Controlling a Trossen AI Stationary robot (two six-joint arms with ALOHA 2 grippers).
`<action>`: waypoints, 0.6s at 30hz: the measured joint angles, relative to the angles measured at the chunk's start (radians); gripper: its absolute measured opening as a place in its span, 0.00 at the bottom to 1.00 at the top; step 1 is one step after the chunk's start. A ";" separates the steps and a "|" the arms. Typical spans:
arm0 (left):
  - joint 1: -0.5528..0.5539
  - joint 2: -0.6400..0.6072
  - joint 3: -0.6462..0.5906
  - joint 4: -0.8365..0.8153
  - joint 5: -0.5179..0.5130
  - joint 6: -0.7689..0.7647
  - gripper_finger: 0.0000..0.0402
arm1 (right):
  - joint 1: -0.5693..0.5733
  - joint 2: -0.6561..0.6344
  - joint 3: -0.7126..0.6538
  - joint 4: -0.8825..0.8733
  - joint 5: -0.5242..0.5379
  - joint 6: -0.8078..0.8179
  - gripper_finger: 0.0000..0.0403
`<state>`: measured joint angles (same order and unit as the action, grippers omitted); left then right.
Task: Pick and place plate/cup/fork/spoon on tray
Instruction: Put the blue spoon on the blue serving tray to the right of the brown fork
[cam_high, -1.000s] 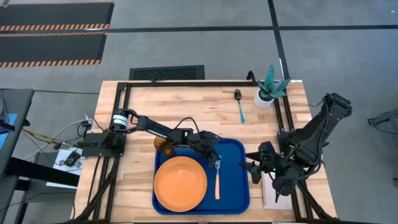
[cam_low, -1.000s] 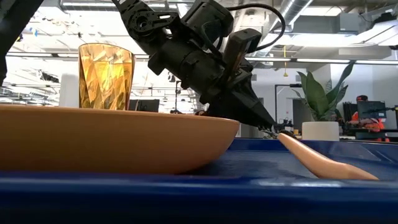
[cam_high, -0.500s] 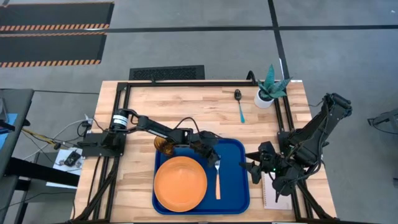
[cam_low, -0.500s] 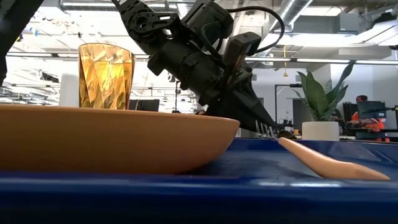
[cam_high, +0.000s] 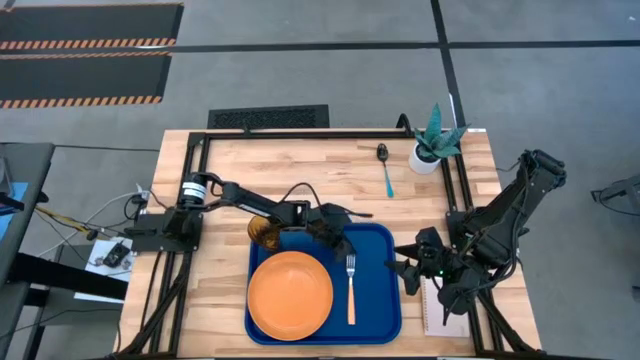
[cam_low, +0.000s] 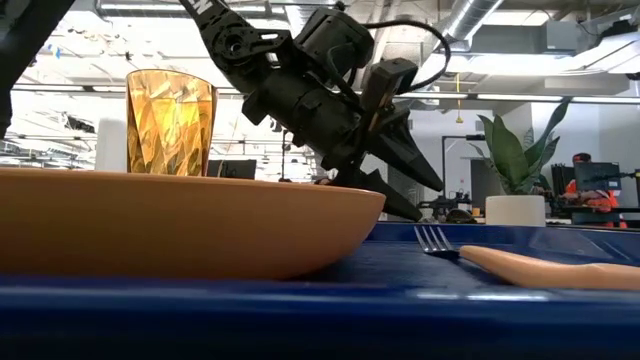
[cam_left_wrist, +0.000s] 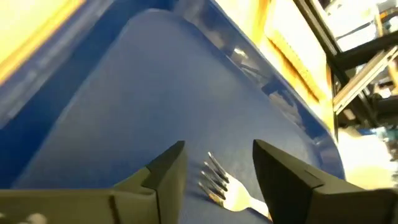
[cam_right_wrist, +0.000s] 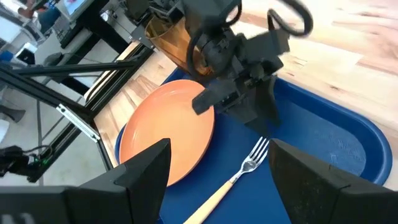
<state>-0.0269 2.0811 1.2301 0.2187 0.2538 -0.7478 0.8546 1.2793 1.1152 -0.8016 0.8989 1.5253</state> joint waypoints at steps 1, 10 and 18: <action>0.007 0.000 0.000 0.005 0.011 -0.008 0.44 | -0.002 0.000 0.000 -0.005 0.000 0.015 0.72; 0.073 -0.051 0.000 0.040 0.117 -0.019 0.48 | -0.123 0.000 0.000 -0.123 -0.029 0.124 0.72; 0.153 -0.196 0.000 0.015 0.173 0.034 0.48 | -0.428 0.000 0.000 -0.303 -0.126 0.084 0.72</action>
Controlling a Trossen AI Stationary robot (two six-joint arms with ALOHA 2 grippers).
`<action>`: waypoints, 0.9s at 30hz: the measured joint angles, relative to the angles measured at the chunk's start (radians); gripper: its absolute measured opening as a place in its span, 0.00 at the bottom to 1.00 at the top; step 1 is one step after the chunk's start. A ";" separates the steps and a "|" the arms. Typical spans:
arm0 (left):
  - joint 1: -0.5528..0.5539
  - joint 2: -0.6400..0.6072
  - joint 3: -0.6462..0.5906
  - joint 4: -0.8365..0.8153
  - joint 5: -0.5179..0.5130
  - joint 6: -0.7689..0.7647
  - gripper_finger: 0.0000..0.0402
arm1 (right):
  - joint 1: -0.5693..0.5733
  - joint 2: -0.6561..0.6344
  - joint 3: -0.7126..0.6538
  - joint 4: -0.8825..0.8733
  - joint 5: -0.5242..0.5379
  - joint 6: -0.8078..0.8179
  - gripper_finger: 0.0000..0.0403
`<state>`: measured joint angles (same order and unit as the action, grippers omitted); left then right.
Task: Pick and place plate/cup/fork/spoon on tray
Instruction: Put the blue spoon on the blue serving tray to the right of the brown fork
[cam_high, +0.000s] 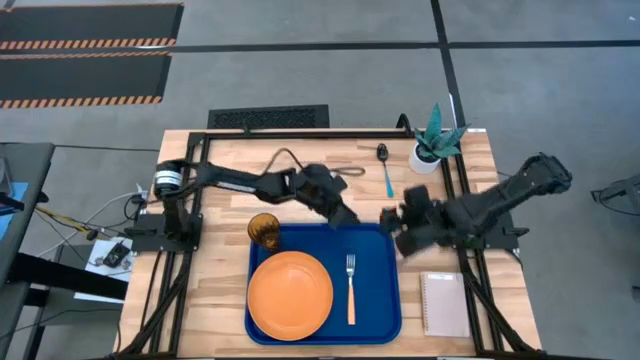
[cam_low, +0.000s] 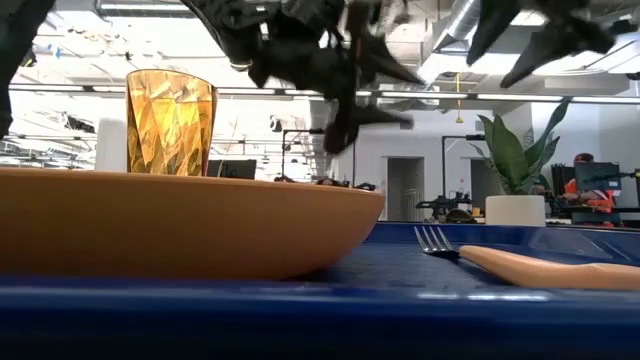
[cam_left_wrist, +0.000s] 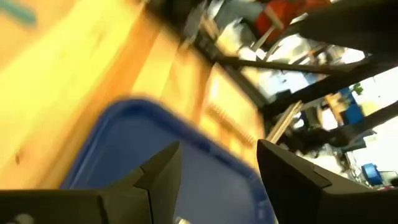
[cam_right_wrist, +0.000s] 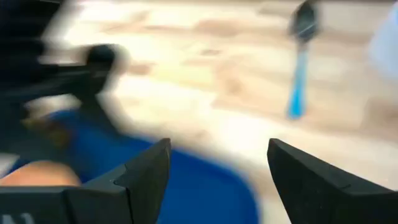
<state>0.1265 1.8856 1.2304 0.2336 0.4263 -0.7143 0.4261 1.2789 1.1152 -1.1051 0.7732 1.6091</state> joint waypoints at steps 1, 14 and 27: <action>0.011 -0.029 0.000 -0.013 0.000 0.010 0.48 | -0.051 0.000 0.000 -0.017 -0.007 -0.032 0.72; 0.049 -0.357 0.000 -0.225 -0.147 0.130 0.48 | -0.681 0.088 -0.087 0.250 -0.307 -0.691 0.72; 0.021 -0.574 0.000 -0.300 -0.277 0.146 0.48 | -0.929 0.383 -0.139 0.459 -0.519 -0.891 0.72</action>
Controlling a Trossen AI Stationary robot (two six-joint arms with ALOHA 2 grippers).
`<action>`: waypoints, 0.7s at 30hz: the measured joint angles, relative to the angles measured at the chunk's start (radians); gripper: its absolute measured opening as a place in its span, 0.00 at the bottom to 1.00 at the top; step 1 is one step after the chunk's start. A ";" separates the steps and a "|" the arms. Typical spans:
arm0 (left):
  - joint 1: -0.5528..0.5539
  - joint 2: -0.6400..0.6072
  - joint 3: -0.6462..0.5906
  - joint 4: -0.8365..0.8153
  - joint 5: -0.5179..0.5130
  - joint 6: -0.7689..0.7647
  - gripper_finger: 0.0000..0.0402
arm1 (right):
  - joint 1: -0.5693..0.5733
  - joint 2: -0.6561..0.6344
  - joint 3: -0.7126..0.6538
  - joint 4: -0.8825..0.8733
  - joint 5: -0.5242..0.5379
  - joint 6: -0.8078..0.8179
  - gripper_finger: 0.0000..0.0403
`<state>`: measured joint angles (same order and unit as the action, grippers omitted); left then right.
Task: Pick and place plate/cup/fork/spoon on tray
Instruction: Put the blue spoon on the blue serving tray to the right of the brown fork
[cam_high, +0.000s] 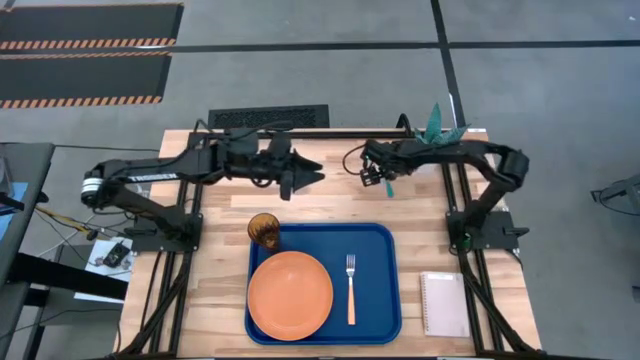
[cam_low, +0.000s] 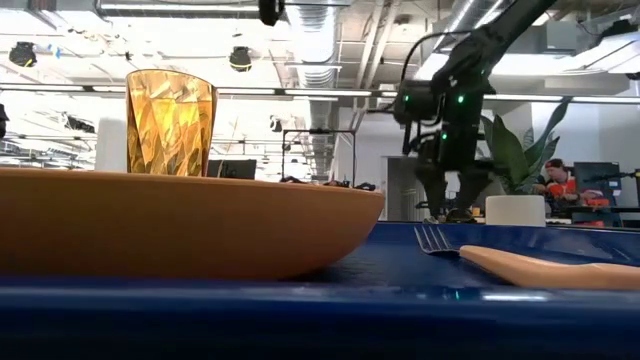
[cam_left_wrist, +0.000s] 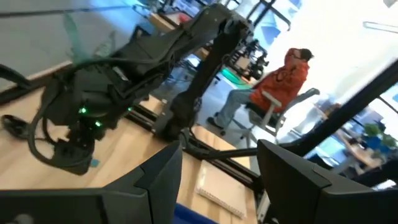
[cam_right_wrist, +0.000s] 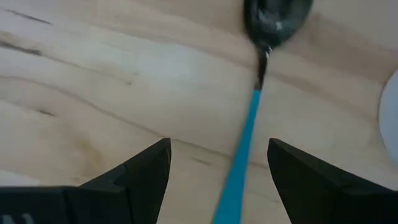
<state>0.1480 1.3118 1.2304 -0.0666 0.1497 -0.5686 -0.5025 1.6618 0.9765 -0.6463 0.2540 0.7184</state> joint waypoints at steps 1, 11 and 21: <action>-0.002 -0.009 0.000 -0.012 -0.013 0.000 0.48 | -0.011 0.015 0.000 -0.001 -0.011 0.009 0.72; -0.003 -0.007 0.000 -0.071 -0.036 0.007 0.48 | -0.070 0.129 0.007 0.012 -0.095 0.017 0.65; -0.003 -0.008 0.000 -0.088 -0.050 0.007 0.48 | -0.087 0.144 0.005 0.018 -0.151 0.022 0.13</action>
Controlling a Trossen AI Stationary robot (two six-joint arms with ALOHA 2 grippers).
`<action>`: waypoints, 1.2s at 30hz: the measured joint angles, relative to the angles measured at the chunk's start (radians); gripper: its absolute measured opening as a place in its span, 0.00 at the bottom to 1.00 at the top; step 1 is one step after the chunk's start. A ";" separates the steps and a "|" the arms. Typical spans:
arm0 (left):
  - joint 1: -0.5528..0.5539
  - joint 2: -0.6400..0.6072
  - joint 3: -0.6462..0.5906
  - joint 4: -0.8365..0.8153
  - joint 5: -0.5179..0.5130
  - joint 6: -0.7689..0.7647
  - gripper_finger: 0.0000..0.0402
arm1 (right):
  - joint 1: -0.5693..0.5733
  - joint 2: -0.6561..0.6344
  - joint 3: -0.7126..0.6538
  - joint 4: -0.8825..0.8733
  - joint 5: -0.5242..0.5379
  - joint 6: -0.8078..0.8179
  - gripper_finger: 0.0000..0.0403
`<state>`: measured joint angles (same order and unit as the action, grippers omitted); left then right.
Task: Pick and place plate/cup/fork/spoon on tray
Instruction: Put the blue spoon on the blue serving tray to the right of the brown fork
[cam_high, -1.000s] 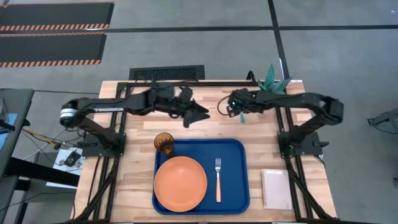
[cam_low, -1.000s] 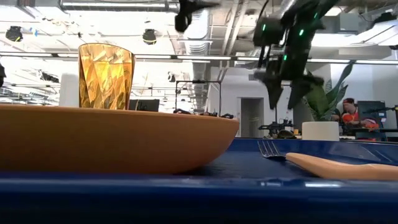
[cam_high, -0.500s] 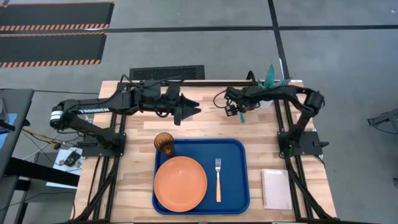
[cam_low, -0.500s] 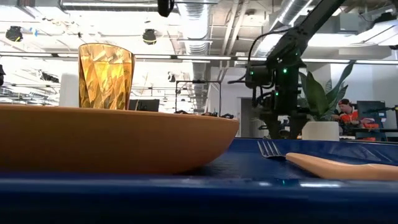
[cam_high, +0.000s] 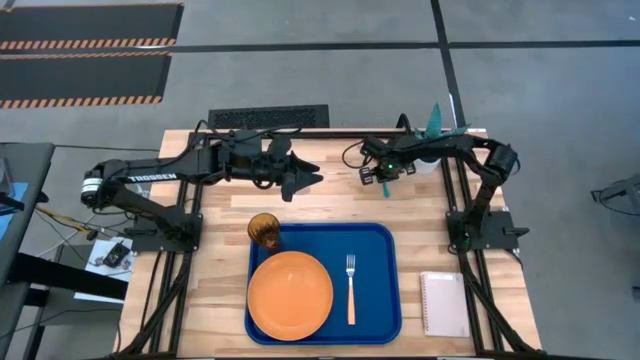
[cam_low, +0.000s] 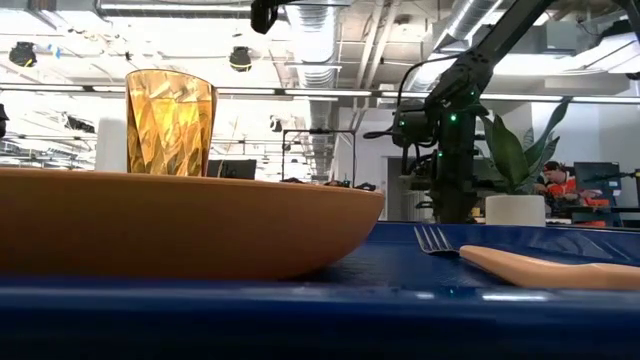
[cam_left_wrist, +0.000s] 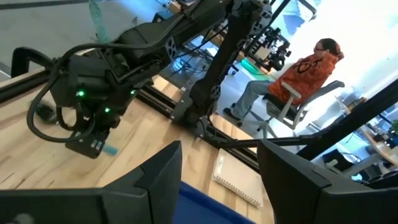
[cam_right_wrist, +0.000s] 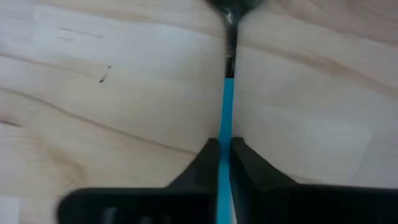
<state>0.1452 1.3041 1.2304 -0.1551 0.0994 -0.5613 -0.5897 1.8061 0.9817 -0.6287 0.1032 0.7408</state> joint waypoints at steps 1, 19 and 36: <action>0.000 0.000 0.000 -0.002 -0.001 0.000 0.48 | 0.000 -0.001 0.000 -0.001 0.000 -0.002 0.07; 0.037 0.000 0.000 -0.086 -0.027 -0.012 0.48 | 0.118 -0.173 0.025 -0.073 -0.029 0.084 0.01; 0.092 -0.003 -0.043 -0.111 -0.024 -0.045 0.48 | 0.714 -0.422 0.027 -0.198 0.103 0.680 0.02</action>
<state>0.2375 1.3014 1.1873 -0.2658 0.0757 -0.6064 0.1243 1.3845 1.0085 -0.8272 0.2063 1.4211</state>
